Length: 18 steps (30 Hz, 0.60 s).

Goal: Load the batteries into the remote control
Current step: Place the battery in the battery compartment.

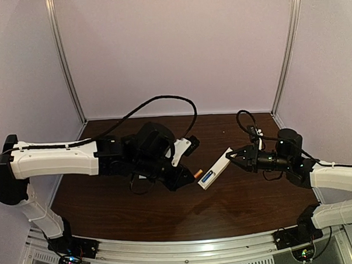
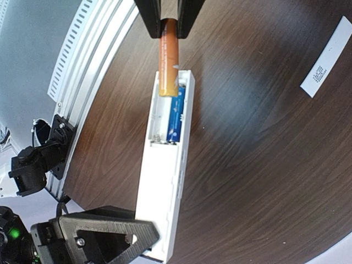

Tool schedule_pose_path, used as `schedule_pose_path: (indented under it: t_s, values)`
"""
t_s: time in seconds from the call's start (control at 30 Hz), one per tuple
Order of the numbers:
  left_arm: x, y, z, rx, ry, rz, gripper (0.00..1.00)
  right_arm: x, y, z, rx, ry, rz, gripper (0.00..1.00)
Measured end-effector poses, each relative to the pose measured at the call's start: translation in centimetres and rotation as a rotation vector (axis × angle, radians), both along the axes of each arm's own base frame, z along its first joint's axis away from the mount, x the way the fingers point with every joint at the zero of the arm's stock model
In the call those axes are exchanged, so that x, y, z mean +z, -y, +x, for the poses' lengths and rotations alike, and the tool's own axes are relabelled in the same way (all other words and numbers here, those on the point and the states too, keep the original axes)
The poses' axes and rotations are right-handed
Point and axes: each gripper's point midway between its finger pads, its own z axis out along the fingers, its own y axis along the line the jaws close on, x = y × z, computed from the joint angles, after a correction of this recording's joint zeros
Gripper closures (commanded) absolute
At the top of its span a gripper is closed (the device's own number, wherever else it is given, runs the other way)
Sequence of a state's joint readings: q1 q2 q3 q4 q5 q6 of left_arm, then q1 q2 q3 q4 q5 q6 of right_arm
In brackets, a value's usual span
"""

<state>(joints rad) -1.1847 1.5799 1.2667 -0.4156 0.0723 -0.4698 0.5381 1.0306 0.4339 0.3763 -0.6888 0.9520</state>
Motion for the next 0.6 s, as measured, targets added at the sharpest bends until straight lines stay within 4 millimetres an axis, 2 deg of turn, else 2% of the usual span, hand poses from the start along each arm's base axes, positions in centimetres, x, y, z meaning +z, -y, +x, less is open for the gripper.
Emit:
schedule_pose_path:
  t_s: [0.6]
  values:
    - [-0.4,1.2,-0.4,-0.015,-0.022,0.085,1.00,0.0,-1.8,-0.2,-0.010,0.004,0.021,1.00]
